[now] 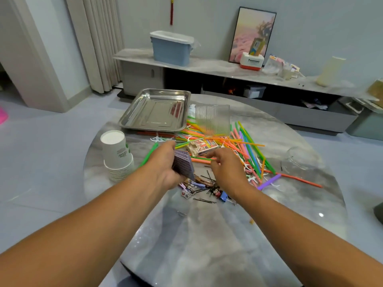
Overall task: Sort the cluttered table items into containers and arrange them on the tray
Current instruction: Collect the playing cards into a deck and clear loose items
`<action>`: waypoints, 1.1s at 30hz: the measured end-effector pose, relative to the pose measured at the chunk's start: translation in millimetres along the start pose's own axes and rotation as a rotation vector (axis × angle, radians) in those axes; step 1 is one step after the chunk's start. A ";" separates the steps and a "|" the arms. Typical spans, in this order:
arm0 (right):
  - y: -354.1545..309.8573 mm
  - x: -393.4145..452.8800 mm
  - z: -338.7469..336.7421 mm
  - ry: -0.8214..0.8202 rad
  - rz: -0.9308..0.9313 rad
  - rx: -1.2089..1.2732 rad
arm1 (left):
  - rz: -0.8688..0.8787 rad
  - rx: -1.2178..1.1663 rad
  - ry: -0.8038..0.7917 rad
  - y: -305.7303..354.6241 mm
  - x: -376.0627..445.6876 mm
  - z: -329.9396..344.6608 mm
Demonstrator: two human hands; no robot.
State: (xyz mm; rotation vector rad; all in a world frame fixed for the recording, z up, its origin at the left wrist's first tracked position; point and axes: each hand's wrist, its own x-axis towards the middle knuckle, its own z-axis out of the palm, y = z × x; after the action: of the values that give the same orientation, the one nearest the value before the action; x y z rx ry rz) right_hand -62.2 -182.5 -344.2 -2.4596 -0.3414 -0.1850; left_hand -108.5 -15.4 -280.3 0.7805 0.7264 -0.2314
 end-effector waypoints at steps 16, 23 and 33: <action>-8.6 100.6 34.4 -0.205 -0.504 -0.709 | 0.037 0.030 -0.037 42.1 10.8 5.0; -25.2 81.8 -37.1 -0.037 0.545 0.728 | 0.035 0.012 -0.053 39.7 -4.9 9.1; 20.5 -16.3 -59.5 0.068 1.187 1.771 | 0.041 -0.047 -0.155 15.1 -50.7 13.8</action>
State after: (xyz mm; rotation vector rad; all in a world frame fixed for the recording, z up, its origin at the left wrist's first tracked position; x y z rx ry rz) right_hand -74.8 -238.0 -312.8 -0.5870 0.7333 0.3975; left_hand -132.2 -18.1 -231.1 0.7236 0.5672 -0.2341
